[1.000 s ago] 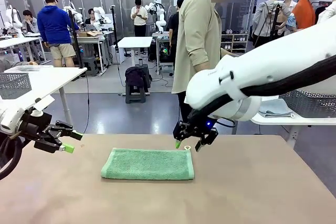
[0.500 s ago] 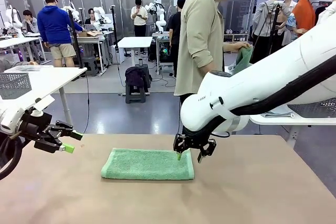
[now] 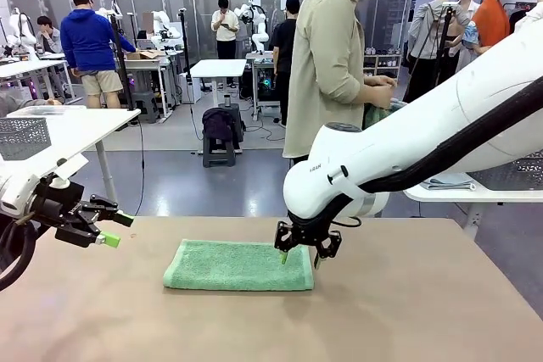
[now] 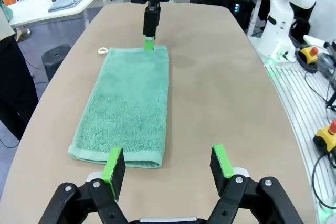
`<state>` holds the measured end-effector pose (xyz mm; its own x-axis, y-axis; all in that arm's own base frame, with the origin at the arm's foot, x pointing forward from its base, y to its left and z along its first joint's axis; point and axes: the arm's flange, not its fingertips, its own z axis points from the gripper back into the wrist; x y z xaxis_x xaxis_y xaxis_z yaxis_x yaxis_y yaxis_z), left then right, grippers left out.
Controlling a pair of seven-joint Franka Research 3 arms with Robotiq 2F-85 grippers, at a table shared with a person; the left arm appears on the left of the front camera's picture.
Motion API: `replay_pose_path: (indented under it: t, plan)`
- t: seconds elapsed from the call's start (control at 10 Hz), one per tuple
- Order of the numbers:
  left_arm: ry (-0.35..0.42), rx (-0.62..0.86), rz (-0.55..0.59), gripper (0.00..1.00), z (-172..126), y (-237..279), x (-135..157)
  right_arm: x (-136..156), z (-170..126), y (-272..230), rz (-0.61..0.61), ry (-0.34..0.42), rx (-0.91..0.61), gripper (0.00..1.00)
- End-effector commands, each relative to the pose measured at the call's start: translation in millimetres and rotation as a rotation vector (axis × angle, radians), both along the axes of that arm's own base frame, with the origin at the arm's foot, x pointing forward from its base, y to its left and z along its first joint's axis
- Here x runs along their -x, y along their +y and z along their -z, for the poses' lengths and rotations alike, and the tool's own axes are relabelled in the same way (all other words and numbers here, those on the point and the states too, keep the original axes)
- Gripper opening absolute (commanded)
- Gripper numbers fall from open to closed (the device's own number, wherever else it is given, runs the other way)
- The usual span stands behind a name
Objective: Fold the towels and place them in the basket.
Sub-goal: When a person lays out a Towel with hook on the table, fold it in half twice.
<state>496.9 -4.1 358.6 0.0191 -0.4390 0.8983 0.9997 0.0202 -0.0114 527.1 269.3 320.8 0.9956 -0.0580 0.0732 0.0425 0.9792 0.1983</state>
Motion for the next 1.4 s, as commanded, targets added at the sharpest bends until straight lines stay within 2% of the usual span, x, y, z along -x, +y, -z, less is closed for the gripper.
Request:
replay_pose_path:
  t: [0.0, 0.5, 0.8, 0.9, 1.0, 1.1, 1.2, 1.3]
  plan:
    - [0.012, 0.001, 0.009, 0.83, -1.6, 0.9, 0.9, -10.7, 5.2, 11.4, 0.051, -0.003, 0.045, 0.82]
    - [0.012, 0.001, 0.009, 0.83, -1.6, 0.9, 0.9, -27.2, 23.0, 10.1, 0.053, 0.012, 0.078, 0.82]
    - [0.012, 0.001, 0.009, 0.83, -1.6, 0.9, 0.9, -31.1, 28.2, 13.2, 0.055, -0.012, 0.094, 0.82]
    - [0.012, 0.001, 0.009, 0.83, -1.6, 0.9, 0.9, -31.1, 29.5, 13.6, 0.054, -0.005, 0.087, 0.62]
    - [0.012, 0.001, 0.009, 0.83, -1.6, 0.9, 0.9, -30.8, 30.1, 13.7, 0.054, -0.005, 0.084, 0.62]
    - [0.012, 0.001, 0.009, 0.83, -1.6, 0.9, 0.9, -30.7, 30.9, 14.1, 0.054, -0.004, 0.085, 0.42]
    - [0.012, 0.001, 0.009, 0.83, -1.6, 0.9, 0.9, -30.9, 33.8, 15.0, 0.059, 0.008, 0.102, 0.60]
    - [0.012, 0.001, 0.009, 0.83, -1.6, 0.9, 0.9, -31.1, 35.8, 15.7, 0.063, 0.010, 0.123, 0.22]
